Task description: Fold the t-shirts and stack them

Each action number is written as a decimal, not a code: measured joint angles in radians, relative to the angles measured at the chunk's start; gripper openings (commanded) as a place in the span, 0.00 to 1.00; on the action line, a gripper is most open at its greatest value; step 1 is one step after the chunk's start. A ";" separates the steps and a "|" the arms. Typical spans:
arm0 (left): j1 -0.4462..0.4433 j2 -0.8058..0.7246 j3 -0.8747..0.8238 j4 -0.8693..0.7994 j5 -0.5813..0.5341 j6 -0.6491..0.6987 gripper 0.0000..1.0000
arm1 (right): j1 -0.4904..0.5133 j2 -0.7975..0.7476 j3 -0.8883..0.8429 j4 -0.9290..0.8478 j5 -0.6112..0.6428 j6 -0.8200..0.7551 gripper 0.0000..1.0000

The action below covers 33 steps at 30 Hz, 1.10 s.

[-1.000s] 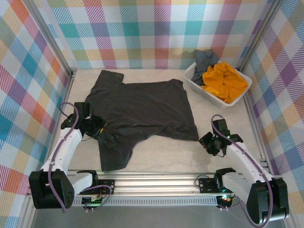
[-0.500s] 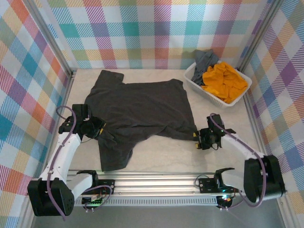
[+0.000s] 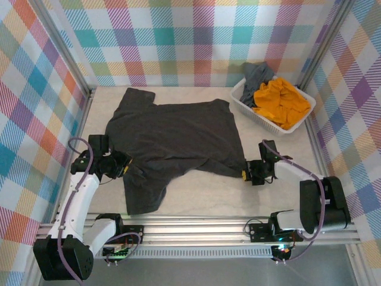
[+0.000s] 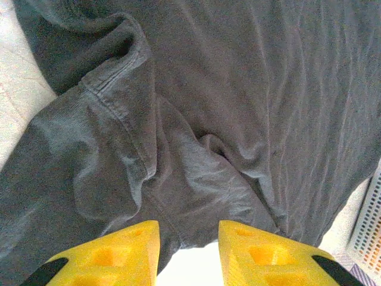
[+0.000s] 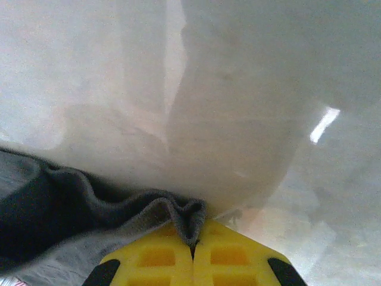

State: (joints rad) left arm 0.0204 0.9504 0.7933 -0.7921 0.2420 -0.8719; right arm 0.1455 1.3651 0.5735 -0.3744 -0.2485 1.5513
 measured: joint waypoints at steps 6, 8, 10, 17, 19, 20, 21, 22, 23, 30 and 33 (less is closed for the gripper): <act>0.000 -0.005 -0.032 -0.061 -0.026 0.022 0.42 | -0.097 0.086 0.185 0.034 0.072 -0.137 0.00; 0.000 0.020 -0.067 -0.069 -0.026 0.029 0.48 | -0.128 0.125 0.250 0.045 0.070 -0.191 0.00; 0.000 0.043 -0.096 -0.072 -0.039 0.036 0.55 | -0.148 0.165 0.298 0.045 0.062 -0.242 0.00; 0.000 0.059 -0.130 0.072 -0.053 0.082 0.50 | -0.160 0.216 0.338 0.037 0.019 -0.350 0.00; 0.000 0.088 -0.150 0.138 -0.052 0.105 0.45 | -0.160 0.216 0.338 0.036 0.010 -0.363 0.00; 0.000 0.103 -0.162 0.171 -0.051 0.117 0.45 | -0.160 0.216 0.338 0.036 0.004 -0.365 0.00; 0.000 0.115 -0.174 0.199 -0.051 0.127 0.44 | -0.160 0.216 0.338 0.037 0.001 -0.368 0.00; 0.000 0.126 -0.183 0.222 -0.052 0.137 0.43 | -0.160 0.216 0.337 0.037 -0.002 -0.371 0.00; 0.000 0.138 -0.188 0.241 -0.053 0.149 0.42 | -0.160 0.216 0.337 0.037 -0.005 -0.373 0.00; 0.000 0.206 -0.190 0.346 -0.072 0.206 0.37 | -0.160 0.213 0.322 0.040 -0.019 -0.382 0.00; 0.000 0.216 -0.203 0.389 -0.071 0.211 0.37 | -0.160 0.209 0.316 0.040 -0.019 -0.383 0.00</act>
State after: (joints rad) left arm 0.0200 1.1660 0.5907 -0.4026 0.1711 -0.6613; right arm -0.0147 1.5738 0.8898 -0.3347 -0.2680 1.1687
